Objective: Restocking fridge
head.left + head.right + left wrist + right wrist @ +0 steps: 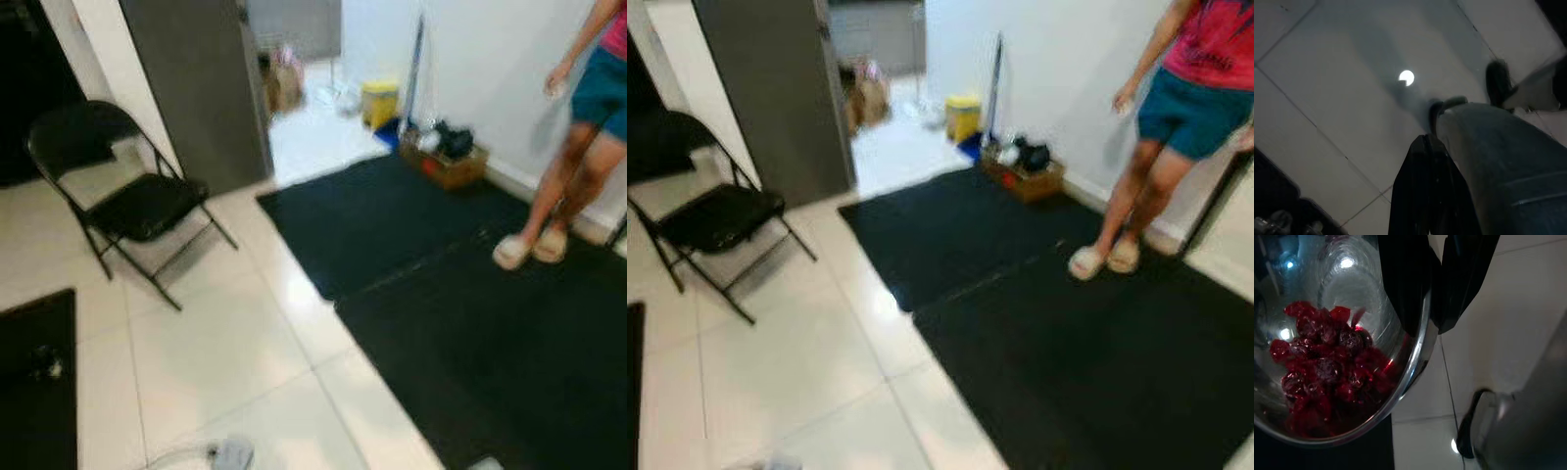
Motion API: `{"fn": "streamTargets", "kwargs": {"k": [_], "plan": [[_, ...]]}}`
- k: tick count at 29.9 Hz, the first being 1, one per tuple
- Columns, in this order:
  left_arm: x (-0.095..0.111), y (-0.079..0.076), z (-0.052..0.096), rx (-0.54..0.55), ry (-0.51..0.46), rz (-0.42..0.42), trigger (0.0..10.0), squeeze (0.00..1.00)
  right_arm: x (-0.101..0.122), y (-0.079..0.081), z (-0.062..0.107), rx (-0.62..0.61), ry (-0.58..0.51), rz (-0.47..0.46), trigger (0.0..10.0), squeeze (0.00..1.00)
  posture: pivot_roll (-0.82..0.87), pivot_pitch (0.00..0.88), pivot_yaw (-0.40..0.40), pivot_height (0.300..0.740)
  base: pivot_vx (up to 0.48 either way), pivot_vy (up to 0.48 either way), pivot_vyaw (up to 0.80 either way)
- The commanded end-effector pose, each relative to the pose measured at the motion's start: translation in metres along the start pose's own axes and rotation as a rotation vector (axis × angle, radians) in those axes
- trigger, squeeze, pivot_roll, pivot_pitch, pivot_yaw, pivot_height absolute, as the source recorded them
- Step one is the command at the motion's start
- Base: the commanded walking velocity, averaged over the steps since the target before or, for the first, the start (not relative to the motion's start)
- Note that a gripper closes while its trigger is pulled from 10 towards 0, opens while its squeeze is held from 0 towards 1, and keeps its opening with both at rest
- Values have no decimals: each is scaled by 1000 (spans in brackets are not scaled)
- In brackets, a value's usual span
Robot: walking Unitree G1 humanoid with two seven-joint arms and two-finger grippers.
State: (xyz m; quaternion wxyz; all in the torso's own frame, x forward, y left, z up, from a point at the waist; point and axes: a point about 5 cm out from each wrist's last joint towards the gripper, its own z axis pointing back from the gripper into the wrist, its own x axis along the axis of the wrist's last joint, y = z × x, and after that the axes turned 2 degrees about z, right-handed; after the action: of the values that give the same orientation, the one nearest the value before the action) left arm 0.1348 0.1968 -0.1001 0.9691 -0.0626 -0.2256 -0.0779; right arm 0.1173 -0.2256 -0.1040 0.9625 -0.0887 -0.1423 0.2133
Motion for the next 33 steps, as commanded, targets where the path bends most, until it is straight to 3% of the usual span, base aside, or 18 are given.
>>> {"fn": "streamTargets", "kwargs": {"k": [1, 19, 33], "plan": [[-11, 0, 2, 1, 40, 1, 10000, 0, 6, -1, 0, -7, -19, 10, 10000, 0, 47, 0, 3, 740, 345, 0, -800], [-10, -1, 1, -7, 39, -3, 10000, 0, 4, -2, 0, -9, -13, -3, 10000, 0, 44, 0, 5, 740, 343, 0, -744], [-10, -2, 1, -9, 41, -4, 10000, 0, 5, -3, 0, -9, -17, 4, 10000, 0, 43, 0, 4, 740, 344, 0, 0]]}}
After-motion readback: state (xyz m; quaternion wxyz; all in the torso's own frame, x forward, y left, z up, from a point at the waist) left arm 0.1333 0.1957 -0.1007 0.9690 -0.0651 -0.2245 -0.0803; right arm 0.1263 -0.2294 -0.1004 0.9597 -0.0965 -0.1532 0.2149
